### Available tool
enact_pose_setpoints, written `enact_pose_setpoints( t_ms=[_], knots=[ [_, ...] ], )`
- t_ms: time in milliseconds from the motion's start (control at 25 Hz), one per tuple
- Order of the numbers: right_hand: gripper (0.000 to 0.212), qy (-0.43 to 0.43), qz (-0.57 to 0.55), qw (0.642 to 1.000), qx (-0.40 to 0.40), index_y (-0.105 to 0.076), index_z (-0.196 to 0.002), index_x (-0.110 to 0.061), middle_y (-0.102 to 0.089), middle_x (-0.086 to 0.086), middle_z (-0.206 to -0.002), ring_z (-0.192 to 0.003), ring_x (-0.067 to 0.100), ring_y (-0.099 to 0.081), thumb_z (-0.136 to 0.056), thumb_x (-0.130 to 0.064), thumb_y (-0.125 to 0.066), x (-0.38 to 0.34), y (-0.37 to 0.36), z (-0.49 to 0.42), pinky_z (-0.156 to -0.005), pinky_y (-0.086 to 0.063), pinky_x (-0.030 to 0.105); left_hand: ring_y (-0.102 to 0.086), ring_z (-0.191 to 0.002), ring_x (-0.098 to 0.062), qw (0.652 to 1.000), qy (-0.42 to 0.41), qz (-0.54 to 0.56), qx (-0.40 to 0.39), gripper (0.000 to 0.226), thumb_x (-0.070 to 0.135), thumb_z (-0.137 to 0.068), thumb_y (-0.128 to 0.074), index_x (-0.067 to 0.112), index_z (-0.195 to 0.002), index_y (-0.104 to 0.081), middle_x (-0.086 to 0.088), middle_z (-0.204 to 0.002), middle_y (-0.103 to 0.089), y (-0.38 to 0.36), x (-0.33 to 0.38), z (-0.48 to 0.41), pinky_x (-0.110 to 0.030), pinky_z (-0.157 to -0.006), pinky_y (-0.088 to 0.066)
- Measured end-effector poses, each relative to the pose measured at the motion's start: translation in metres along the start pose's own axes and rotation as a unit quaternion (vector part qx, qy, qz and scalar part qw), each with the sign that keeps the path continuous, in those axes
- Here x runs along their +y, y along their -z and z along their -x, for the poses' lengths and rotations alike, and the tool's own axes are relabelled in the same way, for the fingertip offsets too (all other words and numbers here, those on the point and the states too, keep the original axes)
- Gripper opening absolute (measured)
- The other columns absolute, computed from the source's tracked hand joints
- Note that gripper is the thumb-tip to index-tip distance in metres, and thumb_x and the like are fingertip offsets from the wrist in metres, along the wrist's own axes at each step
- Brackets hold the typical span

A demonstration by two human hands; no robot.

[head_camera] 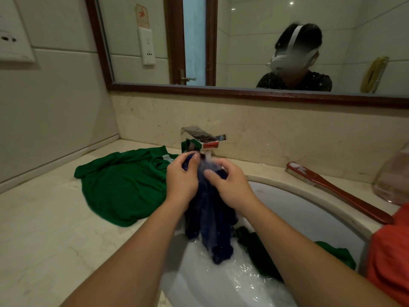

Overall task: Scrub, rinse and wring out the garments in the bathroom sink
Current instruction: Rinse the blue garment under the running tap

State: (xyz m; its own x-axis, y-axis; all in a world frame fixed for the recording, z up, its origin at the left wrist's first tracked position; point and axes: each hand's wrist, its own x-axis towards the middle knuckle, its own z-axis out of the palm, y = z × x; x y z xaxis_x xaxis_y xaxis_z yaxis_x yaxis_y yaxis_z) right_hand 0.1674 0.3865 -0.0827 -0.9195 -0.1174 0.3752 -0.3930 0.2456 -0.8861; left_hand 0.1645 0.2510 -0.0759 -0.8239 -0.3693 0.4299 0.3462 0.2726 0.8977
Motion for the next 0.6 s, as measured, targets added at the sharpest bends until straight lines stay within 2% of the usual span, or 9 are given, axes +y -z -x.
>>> enact_pose_setpoints(
  t_ms=[120,240,320,400,520,600],
  knots=[
    [0.025,0.027,0.022,0.998,-0.044,-0.062,-0.127,-0.029,-0.068,-0.016,-0.115,-0.107,0.000,-0.063,-0.102,-0.028,-0.062,0.004,-0.010,0.005,-0.095,-0.052,0.026,-0.068,-0.090,-0.008,0.996,0.050,0.058,0.052,0.019,0.028,-0.102,-0.060,0.016,-0.110,-0.073,0.006,-0.096,-0.071,0.002,0.000,-0.003,-0.016,-0.076,-0.053],
    [0.019,0.021,-0.008,1.000,-0.015,-0.062,-0.123,-0.024,-0.067,-0.014,-0.109,-0.098,-0.002,-0.064,-0.105,-0.022,-0.056,0.008,-0.016,0.005,-0.088,-0.052,0.024,-0.069,-0.094,-0.012,0.993,0.064,0.082,0.050,0.021,0.028,-0.102,-0.060,0.015,-0.113,-0.073,0.001,-0.101,-0.073,0.002,-0.003,-0.004,-0.028,-0.084,-0.056],
    [0.018,0.006,-0.014,1.000,0.009,-0.062,-0.119,-0.025,-0.068,-0.011,-0.105,-0.092,0.004,-0.065,-0.107,-0.022,-0.051,0.004,-0.016,0.004,-0.084,-0.055,0.029,-0.068,-0.094,-0.009,0.995,0.055,0.073,0.036,0.023,0.030,-0.102,-0.059,0.014,-0.114,-0.072,0.002,-0.102,-0.072,0.002,-0.005,-0.004,-0.022,-0.082,-0.055],
    [0.019,-0.006,0.001,0.999,0.038,-0.061,-0.120,-0.026,-0.067,-0.008,-0.107,-0.096,0.009,-0.065,-0.108,-0.027,-0.046,0.000,-0.014,0.000,-0.088,-0.055,0.035,-0.064,-0.089,0.003,0.999,0.035,0.040,0.003,0.020,0.029,-0.103,-0.058,0.015,-0.112,-0.070,0.008,-0.100,-0.070,0.002,-0.004,-0.003,-0.007,-0.074,-0.048],
    [0.020,-0.014,0.044,0.997,0.056,-0.059,-0.122,-0.025,-0.066,-0.009,-0.111,-0.104,0.010,-0.063,-0.108,-0.034,-0.047,0.001,-0.005,-0.002,-0.091,-0.052,0.032,-0.060,-0.078,0.017,0.999,0.001,0.012,-0.053,0.008,0.020,-0.102,-0.059,0.020,-0.107,-0.066,0.018,-0.093,-0.064,-0.002,-0.001,0.000,-0.002,-0.069,-0.044],
    [0.013,-0.015,0.045,0.998,0.038,-0.062,-0.114,-0.031,-0.068,-0.014,-0.104,-0.098,0.003,-0.064,-0.103,-0.037,-0.058,0.004,0.002,0.000,-0.085,-0.052,0.022,-0.059,-0.075,0.019,0.998,-0.004,0.012,-0.064,0.007,0.018,-0.101,-0.060,0.022,-0.105,-0.065,0.019,-0.092,-0.064,-0.003,0.000,0.002,-0.003,-0.070,-0.046]
  ],
)
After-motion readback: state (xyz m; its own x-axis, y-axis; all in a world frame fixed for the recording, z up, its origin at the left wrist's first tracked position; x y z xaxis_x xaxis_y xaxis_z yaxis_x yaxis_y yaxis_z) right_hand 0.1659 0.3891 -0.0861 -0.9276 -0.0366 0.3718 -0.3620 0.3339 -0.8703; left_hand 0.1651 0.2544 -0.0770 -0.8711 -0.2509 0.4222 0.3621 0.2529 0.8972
